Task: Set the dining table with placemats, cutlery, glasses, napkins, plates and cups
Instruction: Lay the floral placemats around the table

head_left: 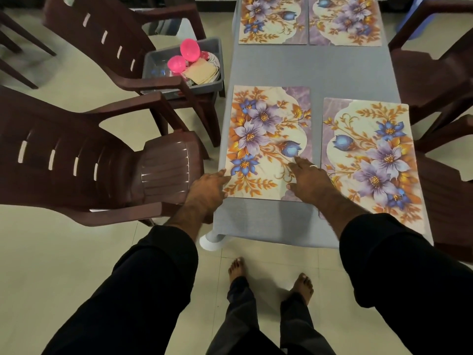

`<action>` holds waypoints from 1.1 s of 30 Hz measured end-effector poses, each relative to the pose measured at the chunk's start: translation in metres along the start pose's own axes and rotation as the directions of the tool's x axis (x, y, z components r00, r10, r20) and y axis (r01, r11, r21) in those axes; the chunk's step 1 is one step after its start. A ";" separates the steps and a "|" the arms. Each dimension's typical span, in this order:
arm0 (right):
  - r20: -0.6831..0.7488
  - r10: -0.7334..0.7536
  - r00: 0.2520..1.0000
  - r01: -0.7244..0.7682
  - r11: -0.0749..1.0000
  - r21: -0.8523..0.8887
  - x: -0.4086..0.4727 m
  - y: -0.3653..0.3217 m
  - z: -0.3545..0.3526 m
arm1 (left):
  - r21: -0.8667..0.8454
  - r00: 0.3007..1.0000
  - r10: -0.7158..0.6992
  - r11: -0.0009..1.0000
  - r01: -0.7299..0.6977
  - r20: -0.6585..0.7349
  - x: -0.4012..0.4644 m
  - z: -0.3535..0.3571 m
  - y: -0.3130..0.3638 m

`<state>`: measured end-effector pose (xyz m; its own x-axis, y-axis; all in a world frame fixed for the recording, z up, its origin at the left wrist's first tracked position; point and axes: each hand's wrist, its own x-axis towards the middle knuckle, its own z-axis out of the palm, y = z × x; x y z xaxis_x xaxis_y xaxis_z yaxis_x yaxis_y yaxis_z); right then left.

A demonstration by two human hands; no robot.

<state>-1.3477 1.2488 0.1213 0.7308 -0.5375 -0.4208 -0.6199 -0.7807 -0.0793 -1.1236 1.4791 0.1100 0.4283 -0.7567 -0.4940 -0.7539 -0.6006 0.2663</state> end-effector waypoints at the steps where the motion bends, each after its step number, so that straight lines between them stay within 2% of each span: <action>1: 0.000 0.002 1.000 -0.002 1.000 0.000 -0.002 -0.001 0.001 | -0.012 1.000 -0.004 1.000 0.004 0.000 -0.002 0.001 -0.001; 9: 0.007 0.012 1.000 -0.012 1.000 0.001 -0.011 -0.006 0.006 | -0.068 0.997 -0.056 0.996 0.052 -0.049 -0.021 0.006 0.000; 25: 0.027 0.015 1.000 -0.015 1.000 0.014 -0.023 -0.013 0.013 | -0.116 0.995 -0.089 0.990 0.082 -0.055 -0.037 0.016 -0.002; 30: 0.027 -0.002 1.000 0.002 1.000 0.008 -0.025 -0.014 0.011 | -0.086 0.996 -0.067 0.994 0.062 -0.060 -0.043 0.014 -0.002; 33: -0.043 0.007 0.999 -0.007 1.000 0.005 -0.030 -0.008 0.003 | -0.024 0.997 -0.023 0.999 0.021 -0.080 -0.046 0.008 0.000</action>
<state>-1.3654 1.2723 0.1322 0.7381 -0.5560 -0.3822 -0.6261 -0.7755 -0.0810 -1.1468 1.5157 0.1262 0.4839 -0.7612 -0.4318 -0.7326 -0.6222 0.2758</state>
